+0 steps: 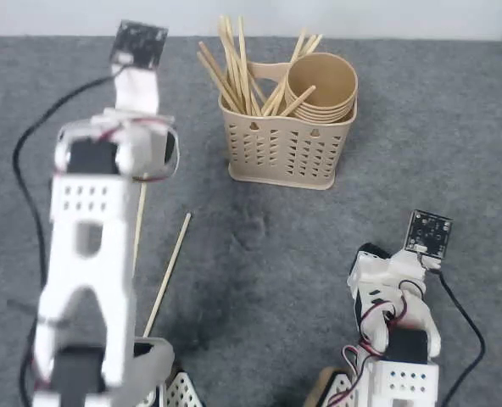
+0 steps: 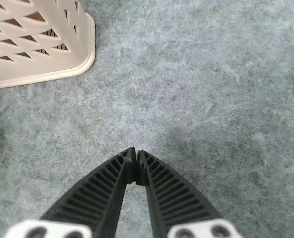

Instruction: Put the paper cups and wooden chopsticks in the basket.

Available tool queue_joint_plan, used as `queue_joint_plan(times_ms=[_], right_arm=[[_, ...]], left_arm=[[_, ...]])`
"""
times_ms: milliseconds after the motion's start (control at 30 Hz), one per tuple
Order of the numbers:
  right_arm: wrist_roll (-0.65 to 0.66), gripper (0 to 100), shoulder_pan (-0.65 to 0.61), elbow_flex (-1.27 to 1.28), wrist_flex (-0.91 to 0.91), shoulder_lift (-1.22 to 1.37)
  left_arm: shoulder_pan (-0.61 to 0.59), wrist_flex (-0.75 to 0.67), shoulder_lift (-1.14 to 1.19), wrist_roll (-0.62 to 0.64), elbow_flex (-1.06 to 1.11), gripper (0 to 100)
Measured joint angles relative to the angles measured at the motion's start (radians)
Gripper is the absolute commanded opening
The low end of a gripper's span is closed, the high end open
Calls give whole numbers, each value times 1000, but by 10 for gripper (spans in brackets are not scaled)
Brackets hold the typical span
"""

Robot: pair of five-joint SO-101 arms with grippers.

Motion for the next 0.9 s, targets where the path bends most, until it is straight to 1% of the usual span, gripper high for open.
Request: queue_joint_plan(times_ms=[133,233,367,433,533,600,667,767,900], right_arm=[[0,8,0,0,0,0],[0,8,0,0,0,0],[0,8,0,0,0,0],[0,8,0,0,0,0],[0,8,0,0,0,0],[0,8,0,0,0,0],[0,8,0,0,0,0],[0,8,0,0,0,0],[0,8,0,0,0,0]], left_arm=[[3,-193,-226,2,230,13],[5,-394,-364,71,334,13],[48,-694,-440,206,351,13],[75,-852,-446,253,351,13],[138,-1088,-445,282,350,13],[181,-1211,-417,287,322,13],[219,-1254,-368,288,262,13],[259,-1257,-259,288,141,13],[278,-1257,-91,290,9,13]])
